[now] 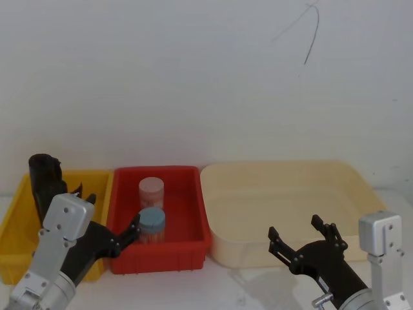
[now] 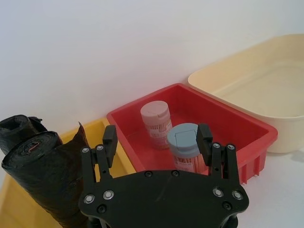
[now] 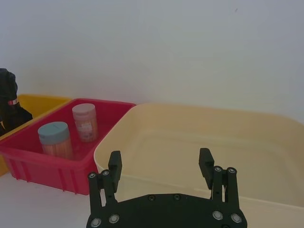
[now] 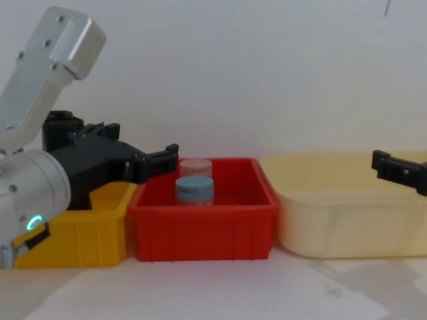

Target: Pick up the garbage bag with the one hand and transfer it to the other hand.

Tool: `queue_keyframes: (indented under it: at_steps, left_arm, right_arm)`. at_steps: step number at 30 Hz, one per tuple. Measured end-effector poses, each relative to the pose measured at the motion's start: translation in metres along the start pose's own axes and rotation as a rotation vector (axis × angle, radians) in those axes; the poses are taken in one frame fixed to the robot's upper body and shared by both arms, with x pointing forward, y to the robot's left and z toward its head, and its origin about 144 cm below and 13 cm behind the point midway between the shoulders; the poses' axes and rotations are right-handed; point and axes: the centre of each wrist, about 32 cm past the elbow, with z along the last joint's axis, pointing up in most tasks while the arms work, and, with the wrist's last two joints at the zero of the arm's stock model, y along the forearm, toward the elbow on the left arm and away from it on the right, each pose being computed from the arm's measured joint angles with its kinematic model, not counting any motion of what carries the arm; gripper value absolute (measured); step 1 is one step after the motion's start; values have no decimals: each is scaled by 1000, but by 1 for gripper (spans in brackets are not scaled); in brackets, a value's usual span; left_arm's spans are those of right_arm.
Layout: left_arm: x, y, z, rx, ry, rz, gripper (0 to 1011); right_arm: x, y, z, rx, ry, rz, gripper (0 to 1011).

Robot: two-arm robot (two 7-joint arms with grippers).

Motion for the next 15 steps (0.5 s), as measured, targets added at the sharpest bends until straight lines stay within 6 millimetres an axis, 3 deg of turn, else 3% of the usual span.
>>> queue_keyframes:
  at_steps: [15]
  left_arm:
    - [0, 0, 0, 0, 0, 0, 1001]
  right_arm:
    - [0, 0, 0, 0, 0, 0, 1001]
